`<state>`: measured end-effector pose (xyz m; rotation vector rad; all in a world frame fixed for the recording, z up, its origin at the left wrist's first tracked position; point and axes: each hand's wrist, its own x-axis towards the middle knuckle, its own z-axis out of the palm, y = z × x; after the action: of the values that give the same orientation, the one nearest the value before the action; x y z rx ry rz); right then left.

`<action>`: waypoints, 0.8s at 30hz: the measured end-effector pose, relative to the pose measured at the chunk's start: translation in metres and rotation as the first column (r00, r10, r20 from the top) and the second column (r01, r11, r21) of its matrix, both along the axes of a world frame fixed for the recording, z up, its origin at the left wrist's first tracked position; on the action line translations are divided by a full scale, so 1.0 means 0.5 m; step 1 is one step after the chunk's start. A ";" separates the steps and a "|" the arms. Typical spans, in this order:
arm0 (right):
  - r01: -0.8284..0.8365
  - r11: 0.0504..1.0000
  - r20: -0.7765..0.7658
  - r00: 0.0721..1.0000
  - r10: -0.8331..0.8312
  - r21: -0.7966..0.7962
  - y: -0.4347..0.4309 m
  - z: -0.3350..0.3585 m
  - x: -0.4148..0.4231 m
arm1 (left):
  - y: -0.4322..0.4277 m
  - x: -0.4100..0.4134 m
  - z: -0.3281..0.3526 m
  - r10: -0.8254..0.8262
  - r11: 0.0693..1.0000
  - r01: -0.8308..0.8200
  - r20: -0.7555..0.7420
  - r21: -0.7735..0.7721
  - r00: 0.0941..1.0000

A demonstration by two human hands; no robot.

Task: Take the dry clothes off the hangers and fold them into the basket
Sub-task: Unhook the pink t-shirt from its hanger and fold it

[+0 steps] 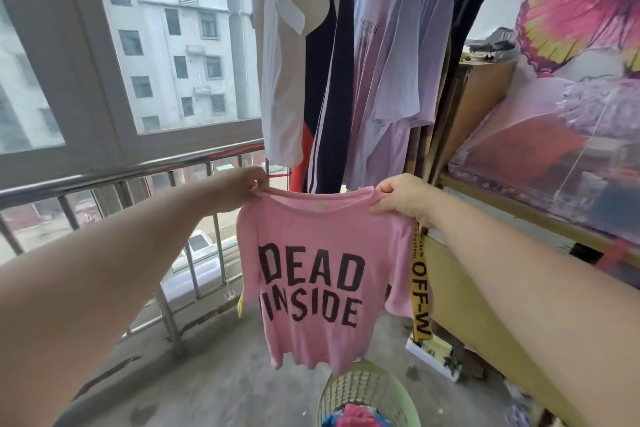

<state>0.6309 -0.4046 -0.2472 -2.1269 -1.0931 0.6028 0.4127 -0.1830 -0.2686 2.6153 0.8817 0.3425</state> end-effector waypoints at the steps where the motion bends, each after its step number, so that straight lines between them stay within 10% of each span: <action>1: 0.005 1.000 -0.017 1.000 -0.005 0.015 0.002 0.001 0.001 | 0.003 0.001 -0.005 0.013 0.995 -0.007 0.062 -0.099 0.998; 5: 0.039 0.991 -0.066 0.997 -0.030 0.129 0.012 -0.001 0.000 | 0.017 0.009 -0.022 0.075 0.917 -0.031 0.097 -0.397 0.992; 14: 0.098 0.973 0.040 0.993 -0.109 0.211 0.027 0.001 0.022 | 0.021 0.008 -0.051 -0.044 0.933 -0.043 -0.232 -0.358 0.972; 24: 0.231 0.970 -0.095 0.970 -0.224 0.073 0.076 -0.057 0.071 | 0.036 0.043 -0.072 0.123 0.760 -0.060 0.052 -0.647 0.991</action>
<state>0.6666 -0.3666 -0.2758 -2.0958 -0.7983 0.5246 0.4342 -0.1651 -0.3048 1.9029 0.8990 0.1400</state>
